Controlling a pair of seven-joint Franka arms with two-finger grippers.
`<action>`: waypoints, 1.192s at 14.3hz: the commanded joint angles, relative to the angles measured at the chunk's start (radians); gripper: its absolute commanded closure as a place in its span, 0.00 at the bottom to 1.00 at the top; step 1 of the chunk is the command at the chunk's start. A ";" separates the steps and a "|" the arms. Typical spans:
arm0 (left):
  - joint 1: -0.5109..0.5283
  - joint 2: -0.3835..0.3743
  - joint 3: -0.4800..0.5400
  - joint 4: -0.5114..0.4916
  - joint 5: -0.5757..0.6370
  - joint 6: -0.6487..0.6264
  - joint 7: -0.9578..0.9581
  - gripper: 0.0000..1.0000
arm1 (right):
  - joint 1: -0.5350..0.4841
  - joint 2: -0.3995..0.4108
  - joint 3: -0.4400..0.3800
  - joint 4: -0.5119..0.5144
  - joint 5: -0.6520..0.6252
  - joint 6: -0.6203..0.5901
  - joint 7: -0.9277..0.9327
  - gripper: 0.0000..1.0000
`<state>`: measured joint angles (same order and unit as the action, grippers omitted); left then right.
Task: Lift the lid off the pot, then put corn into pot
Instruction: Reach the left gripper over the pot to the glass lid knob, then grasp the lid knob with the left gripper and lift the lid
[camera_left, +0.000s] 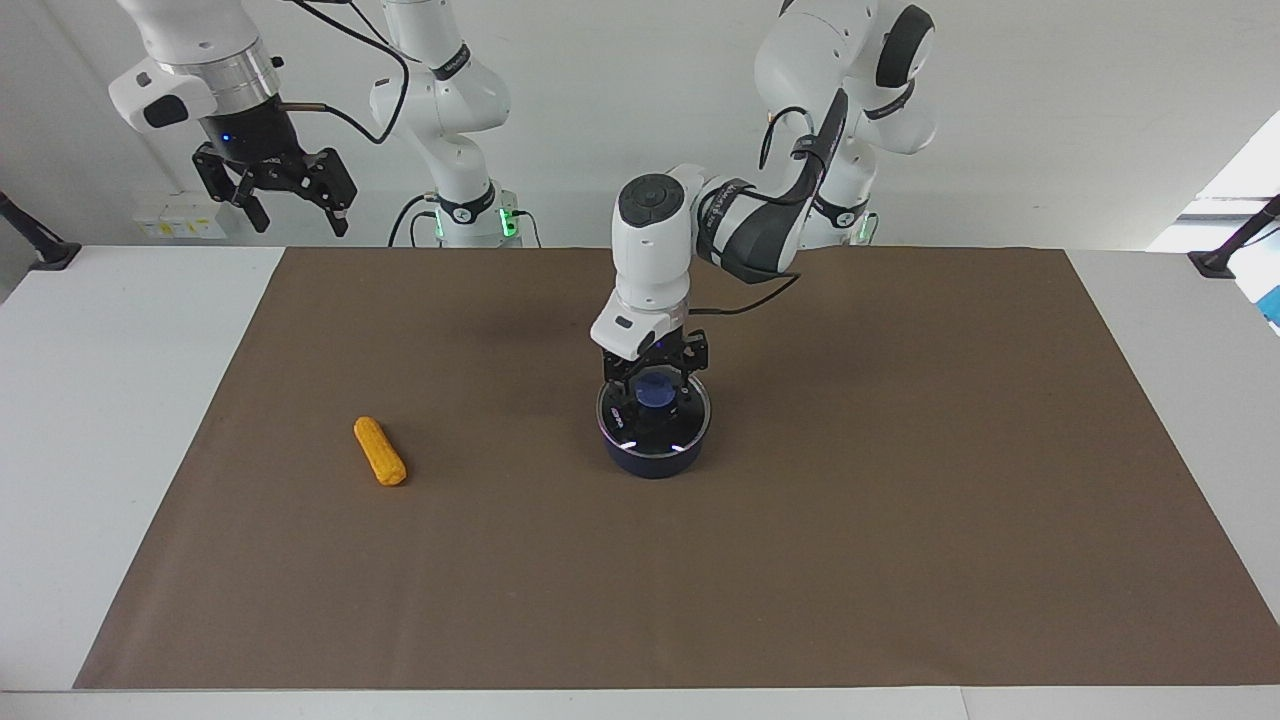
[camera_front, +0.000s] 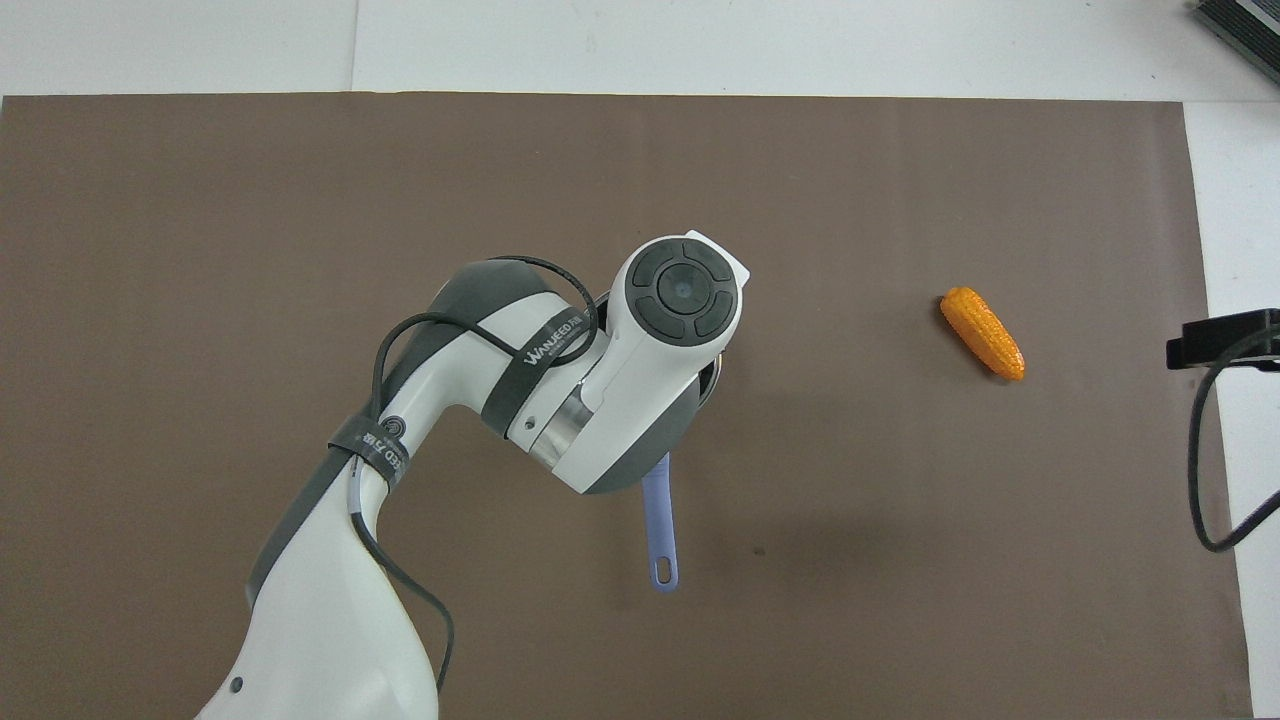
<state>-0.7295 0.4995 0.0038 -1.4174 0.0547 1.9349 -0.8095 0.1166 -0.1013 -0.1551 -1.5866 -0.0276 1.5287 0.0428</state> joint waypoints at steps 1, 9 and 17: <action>-0.018 0.010 0.016 0.023 0.027 -0.019 -0.011 1.00 | -0.003 0.003 0.002 0.013 0.006 -0.021 -0.004 0.00; 0.001 -0.035 0.031 0.032 0.042 -0.062 -0.002 1.00 | -0.003 0.003 0.002 0.013 0.006 -0.021 -0.004 0.00; 0.071 -0.105 0.035 0.023 0.034 -0.120 0.033 1.00 | -0.003 0.003 0.002 0.013 0.006 -0.021 -0.004 0.00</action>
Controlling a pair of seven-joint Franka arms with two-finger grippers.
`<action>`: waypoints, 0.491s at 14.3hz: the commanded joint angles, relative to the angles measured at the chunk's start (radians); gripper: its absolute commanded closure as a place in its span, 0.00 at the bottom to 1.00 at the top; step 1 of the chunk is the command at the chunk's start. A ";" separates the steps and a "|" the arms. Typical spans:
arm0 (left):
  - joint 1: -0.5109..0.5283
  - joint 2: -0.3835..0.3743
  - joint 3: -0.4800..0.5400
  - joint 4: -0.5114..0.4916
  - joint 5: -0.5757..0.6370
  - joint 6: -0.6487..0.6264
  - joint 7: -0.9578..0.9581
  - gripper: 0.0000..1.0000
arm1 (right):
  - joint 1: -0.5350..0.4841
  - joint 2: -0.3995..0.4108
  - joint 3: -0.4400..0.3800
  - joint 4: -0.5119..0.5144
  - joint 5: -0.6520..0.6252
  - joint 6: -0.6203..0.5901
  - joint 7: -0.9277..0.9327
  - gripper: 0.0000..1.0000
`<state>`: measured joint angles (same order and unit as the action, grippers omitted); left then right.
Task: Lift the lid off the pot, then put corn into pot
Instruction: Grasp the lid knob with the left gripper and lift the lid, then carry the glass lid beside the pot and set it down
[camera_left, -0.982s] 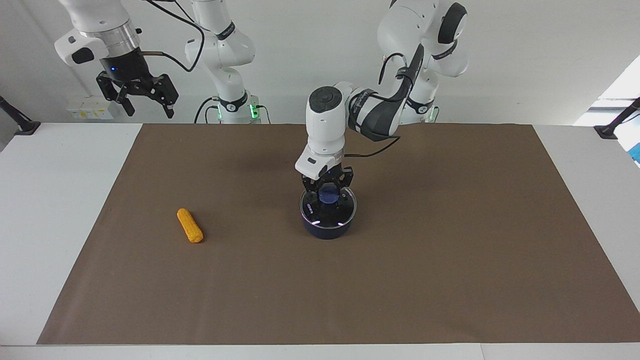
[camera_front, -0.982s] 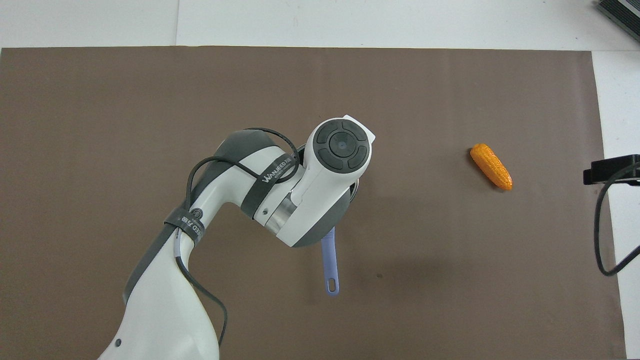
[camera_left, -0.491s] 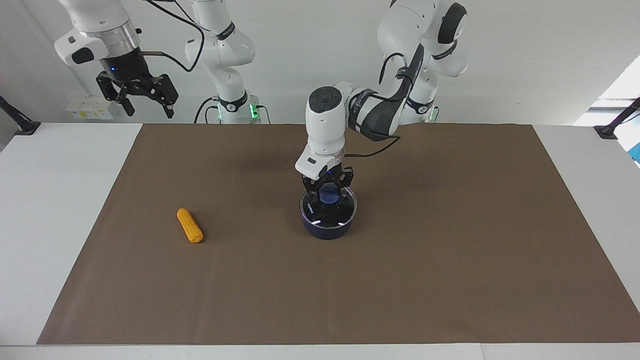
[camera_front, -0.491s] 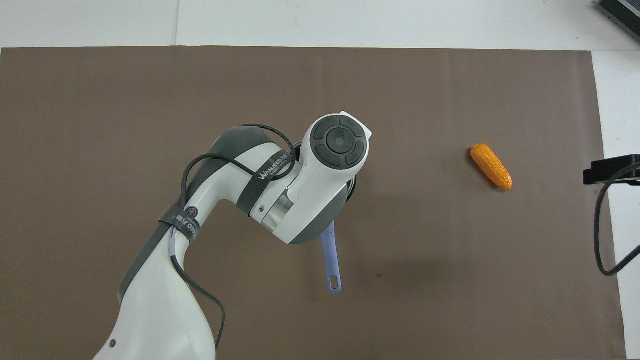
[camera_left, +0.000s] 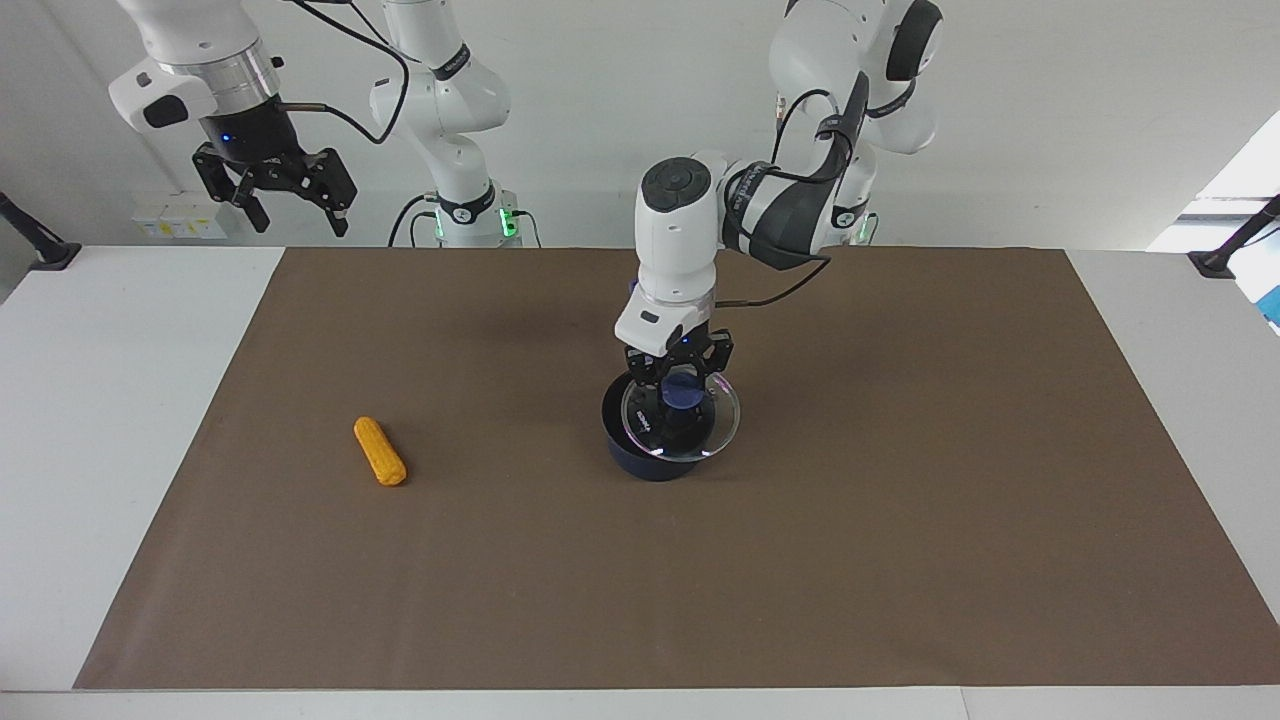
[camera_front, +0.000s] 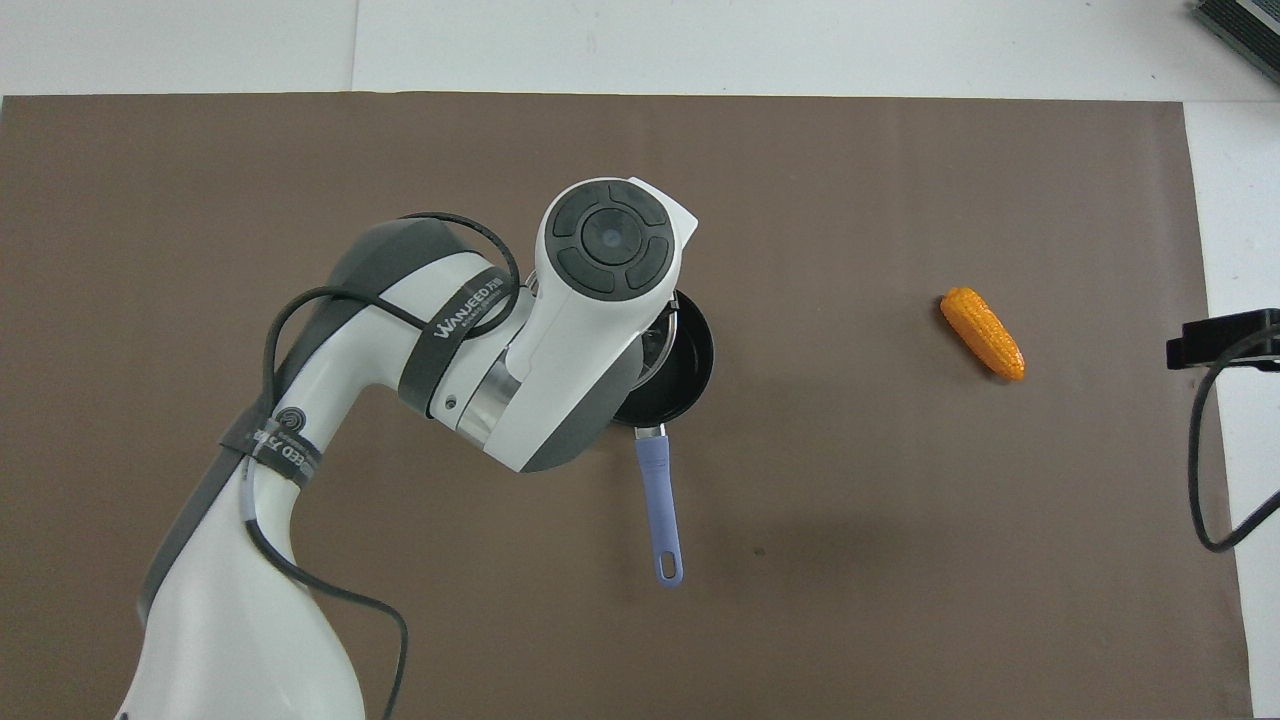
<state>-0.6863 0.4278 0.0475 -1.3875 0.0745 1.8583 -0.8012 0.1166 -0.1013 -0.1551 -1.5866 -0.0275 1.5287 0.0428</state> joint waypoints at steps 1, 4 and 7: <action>0.060 -0.034 -0.011 -0.016 0.014 -0.047 0.055 1.00 | -0.003 0.003 0.002 0.013 0.006 -0.021 -0.004 0.00; 0.144 -0.052 -0.009 -0.059 0.017 -0.080 0.204 1.00 | -0.003 0.003 0.002 0.013 0.006 -0.021 -0.004 0.00; 0.253 -0.057 -0.008 -0.094 0.021 -0.079 0.292 1.00 | -0.003 0.003 0.000 0.013 0.006 -0.021 -0.004 0.00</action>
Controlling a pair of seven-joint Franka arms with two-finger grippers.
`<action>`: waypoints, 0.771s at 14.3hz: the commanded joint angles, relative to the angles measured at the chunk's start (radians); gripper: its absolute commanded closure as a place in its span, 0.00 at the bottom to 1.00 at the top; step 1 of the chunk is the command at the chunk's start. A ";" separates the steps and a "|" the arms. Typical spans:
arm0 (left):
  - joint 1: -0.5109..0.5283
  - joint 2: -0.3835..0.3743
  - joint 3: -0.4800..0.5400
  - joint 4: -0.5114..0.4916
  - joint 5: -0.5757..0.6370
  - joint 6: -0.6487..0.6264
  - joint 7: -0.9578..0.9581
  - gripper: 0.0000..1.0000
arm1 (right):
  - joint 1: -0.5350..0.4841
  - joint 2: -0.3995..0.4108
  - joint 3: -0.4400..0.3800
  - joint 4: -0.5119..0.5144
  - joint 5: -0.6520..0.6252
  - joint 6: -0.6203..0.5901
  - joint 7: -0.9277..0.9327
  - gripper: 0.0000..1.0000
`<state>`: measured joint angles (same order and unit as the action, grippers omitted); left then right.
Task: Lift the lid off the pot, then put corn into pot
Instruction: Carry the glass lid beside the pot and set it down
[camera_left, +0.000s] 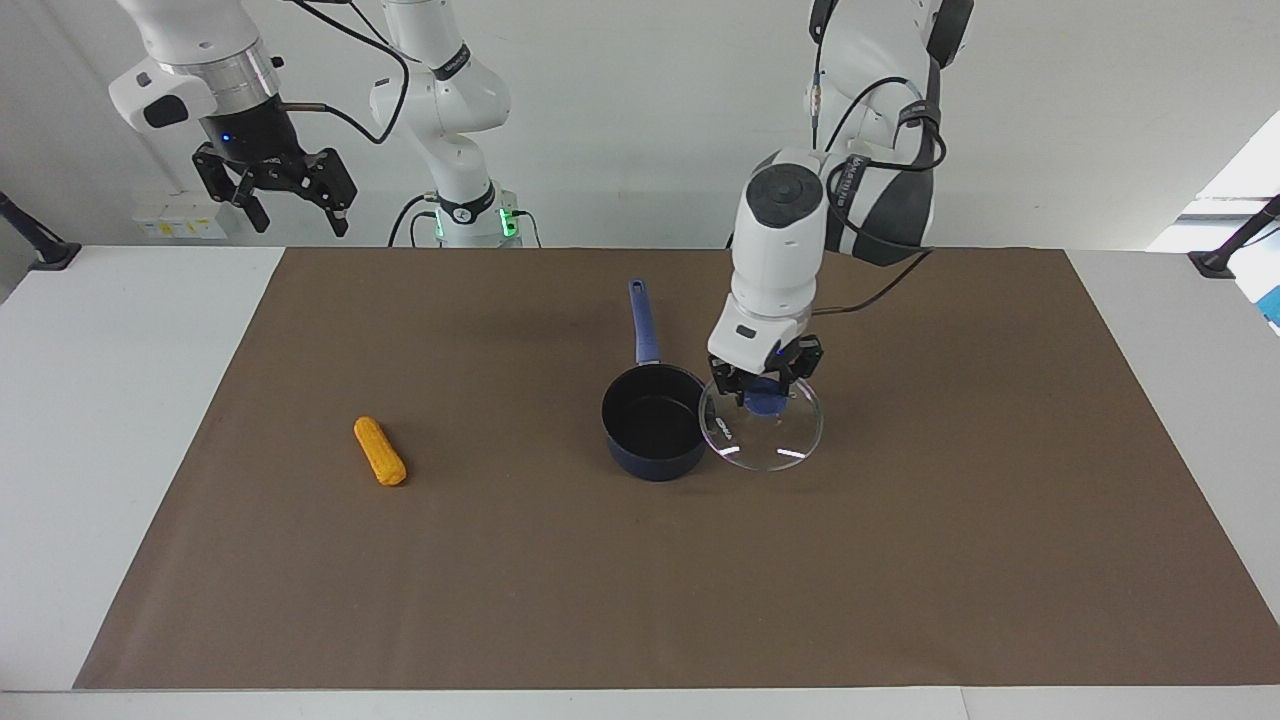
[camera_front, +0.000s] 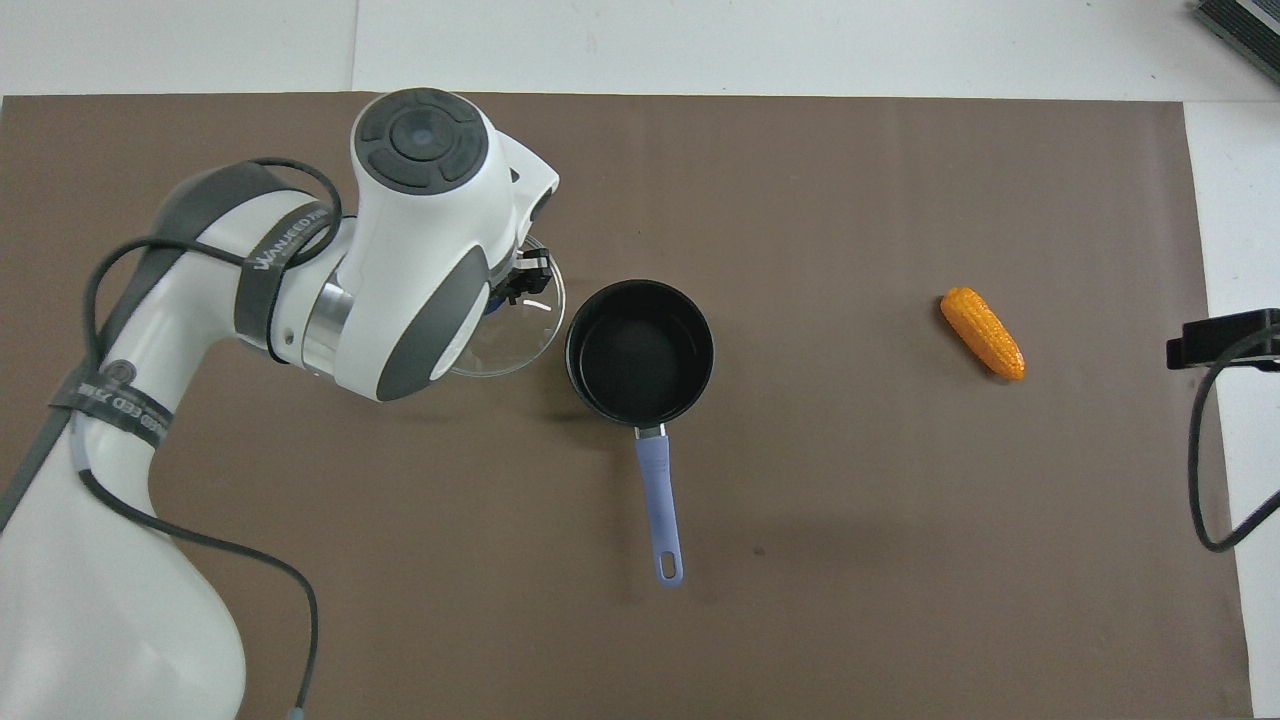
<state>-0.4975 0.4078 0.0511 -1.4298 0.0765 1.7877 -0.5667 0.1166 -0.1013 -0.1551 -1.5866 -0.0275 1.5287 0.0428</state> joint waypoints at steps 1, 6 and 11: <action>0.101 -0.056 -0.011 -0.079 0.020 0.004 0.109 1.00 | -0.003 0.003 0.002 0.013 0.006 -0.021 -0.004 0.00; 0.322 -0.191 -0.014 -0.246 0.006 0.139 0.445 1.00 | -0.003 0.003 0.002 0.013 0.006 -0.021 -0.004 0.00; 0.419 -0.314 -0.014 -0.493 -0.007 0.360 0.565 1.00 | -0.003 0.003 0.002 0.013 0.006 -0.022 -0.004 0.00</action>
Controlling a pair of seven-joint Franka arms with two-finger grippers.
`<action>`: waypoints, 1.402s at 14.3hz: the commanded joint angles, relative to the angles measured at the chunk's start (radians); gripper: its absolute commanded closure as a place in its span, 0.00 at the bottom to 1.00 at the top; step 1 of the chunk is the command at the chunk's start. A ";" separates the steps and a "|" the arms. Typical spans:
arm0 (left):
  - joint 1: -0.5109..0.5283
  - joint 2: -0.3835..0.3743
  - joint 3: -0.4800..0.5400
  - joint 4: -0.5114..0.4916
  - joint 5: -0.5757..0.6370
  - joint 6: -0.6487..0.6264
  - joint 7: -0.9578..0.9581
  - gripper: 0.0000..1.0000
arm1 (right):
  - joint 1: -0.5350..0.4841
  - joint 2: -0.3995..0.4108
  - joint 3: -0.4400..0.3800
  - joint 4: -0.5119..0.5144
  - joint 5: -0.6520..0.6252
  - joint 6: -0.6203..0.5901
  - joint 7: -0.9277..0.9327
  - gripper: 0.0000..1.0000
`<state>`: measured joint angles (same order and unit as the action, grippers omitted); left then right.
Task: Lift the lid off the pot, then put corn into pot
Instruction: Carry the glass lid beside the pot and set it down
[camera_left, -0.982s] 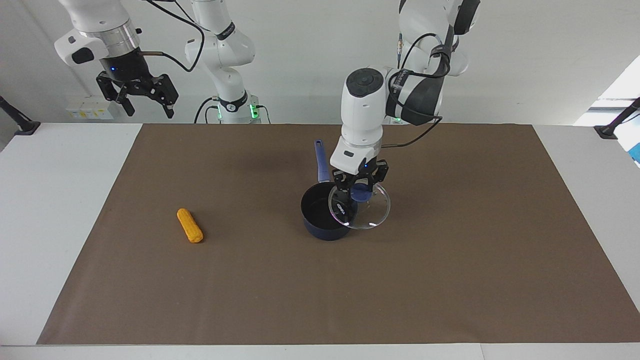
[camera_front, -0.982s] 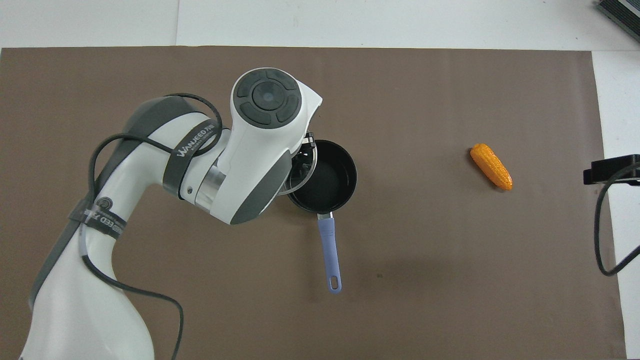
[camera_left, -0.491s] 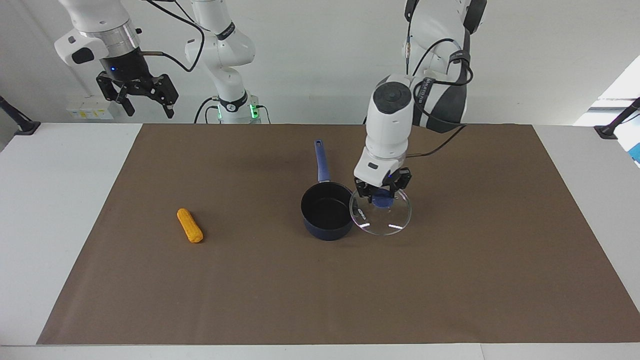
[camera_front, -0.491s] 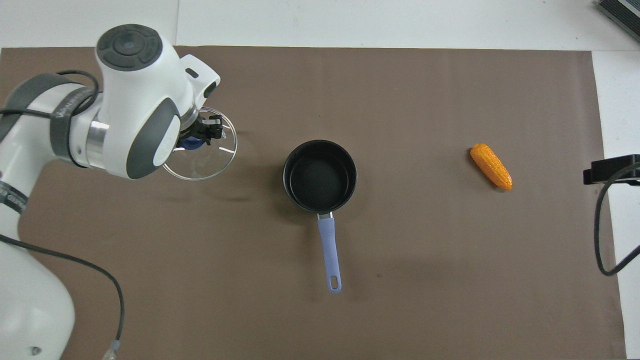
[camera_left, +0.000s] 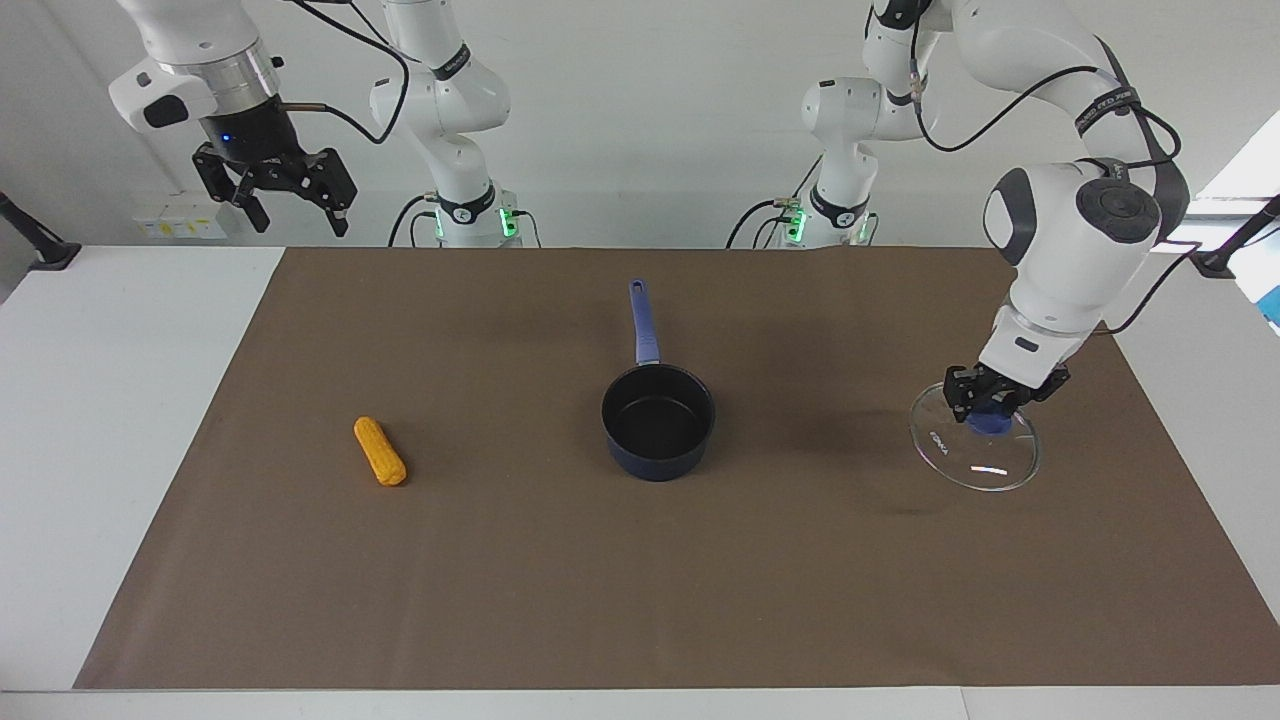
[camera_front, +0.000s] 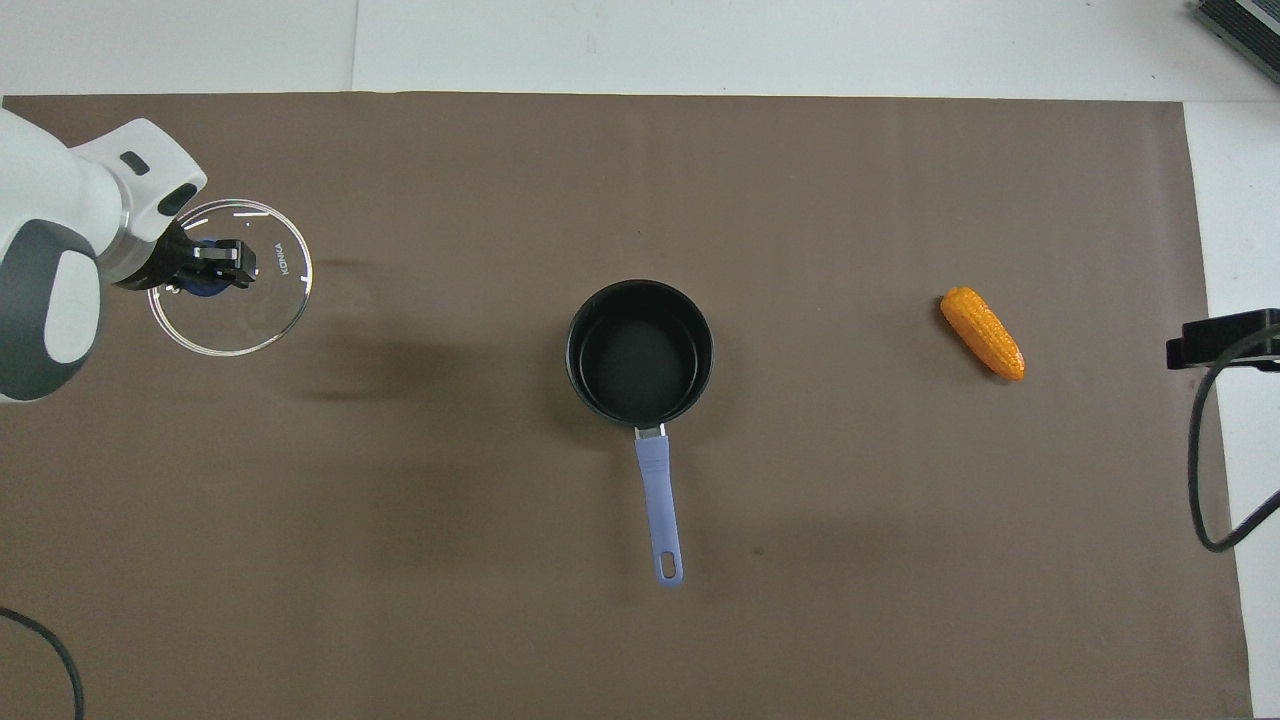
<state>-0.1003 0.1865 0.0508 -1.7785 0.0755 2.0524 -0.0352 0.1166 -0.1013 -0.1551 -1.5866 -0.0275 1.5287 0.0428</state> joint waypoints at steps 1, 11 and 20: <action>0.025 -0.116 -0.012 -0.188 -0.006 0.115 0.052 1.00 | -0.002 0.000 0.003 0.011 0.006 -0.031 -0.004 0.00; 0.097 -0.194 -0.012 -0.532 -0.051 0.368 0.146 0.65 | 0.003 0.031 0.003 -0.114 0.008 0.181 -0.119 0.00; 0.064 -0.136 -0.012 -0.348 -0.069 0.226 0.049 0.00 | -0.011 0.238 0.003 -0.269 0.008 0.464 -0.553 0.00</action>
<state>-0.0206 0.0278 0.0375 -2.1949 0.0140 2.3411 0.0380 0.1170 0.1256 -0.1566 -1.8113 -0.0275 1.9192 -0.4206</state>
